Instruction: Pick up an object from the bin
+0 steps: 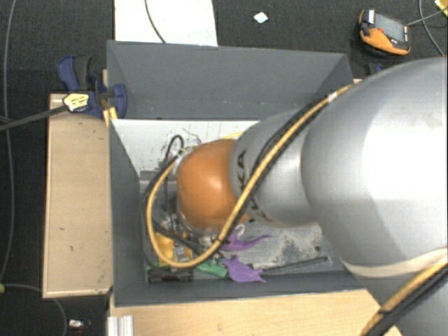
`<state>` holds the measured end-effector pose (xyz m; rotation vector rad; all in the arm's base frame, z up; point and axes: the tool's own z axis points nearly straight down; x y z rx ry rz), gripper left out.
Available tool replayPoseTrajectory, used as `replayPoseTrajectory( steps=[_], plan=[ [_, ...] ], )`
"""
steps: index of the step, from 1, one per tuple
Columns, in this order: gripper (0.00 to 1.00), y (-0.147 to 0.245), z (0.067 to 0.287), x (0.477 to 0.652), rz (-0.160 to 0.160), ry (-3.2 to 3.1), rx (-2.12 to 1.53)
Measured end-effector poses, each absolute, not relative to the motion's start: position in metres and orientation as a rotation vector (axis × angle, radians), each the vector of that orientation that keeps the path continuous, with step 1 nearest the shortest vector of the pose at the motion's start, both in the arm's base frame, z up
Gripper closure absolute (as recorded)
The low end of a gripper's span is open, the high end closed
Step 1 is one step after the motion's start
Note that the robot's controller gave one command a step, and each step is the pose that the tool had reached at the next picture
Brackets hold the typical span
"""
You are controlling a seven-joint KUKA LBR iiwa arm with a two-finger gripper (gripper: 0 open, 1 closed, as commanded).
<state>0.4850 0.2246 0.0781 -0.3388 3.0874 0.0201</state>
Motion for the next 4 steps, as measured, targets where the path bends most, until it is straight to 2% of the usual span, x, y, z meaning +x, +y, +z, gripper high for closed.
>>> replayPoseTrajectory(
  steps=[1,3,4],
  plan=[
    [1.00,0.249,0.076,0.487,0.028,3.072,-0.275],
    [1.00,0.249,0.075,0.487,0.028,3.074,-0.262],
    [1.00,0.252,0.174,0.490,0.027,3.078,-0.259]
  ],
)
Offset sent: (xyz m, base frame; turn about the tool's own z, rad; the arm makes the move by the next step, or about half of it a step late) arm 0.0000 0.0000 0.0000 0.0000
